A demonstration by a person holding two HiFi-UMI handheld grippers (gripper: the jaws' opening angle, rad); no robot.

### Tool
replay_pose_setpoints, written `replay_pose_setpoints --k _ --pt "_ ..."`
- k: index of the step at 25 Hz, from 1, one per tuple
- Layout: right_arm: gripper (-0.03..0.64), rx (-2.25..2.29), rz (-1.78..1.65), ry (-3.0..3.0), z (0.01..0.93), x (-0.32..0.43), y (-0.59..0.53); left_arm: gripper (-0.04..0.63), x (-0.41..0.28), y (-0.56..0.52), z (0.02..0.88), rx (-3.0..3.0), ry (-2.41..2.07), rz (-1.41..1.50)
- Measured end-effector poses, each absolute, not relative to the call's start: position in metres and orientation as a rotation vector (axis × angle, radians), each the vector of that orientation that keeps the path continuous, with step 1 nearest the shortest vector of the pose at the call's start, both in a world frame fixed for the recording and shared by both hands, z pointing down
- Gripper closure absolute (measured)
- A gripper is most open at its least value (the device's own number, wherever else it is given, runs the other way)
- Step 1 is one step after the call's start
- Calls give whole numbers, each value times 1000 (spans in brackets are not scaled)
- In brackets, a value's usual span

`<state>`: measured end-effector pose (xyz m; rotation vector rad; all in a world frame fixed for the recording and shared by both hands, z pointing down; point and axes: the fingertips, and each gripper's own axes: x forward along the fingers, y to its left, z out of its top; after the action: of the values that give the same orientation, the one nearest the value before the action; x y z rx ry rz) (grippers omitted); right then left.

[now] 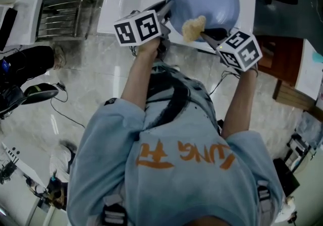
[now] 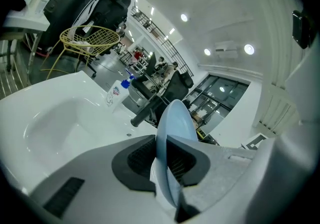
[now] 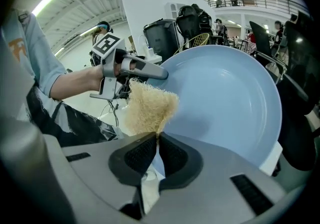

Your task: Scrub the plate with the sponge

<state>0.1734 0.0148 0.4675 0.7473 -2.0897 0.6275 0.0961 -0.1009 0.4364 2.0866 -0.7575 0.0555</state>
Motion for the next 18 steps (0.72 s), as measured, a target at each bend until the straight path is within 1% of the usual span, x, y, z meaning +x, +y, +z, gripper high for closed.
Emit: replay_pose_setpoints --k 11,18 --pt "598 768 517 -1929 473 219 79 555 73 -36 442 2049 -846 10" --pt "597 920 535 -1924 476 234 80 552 58 -24 451 2018 -883 18"
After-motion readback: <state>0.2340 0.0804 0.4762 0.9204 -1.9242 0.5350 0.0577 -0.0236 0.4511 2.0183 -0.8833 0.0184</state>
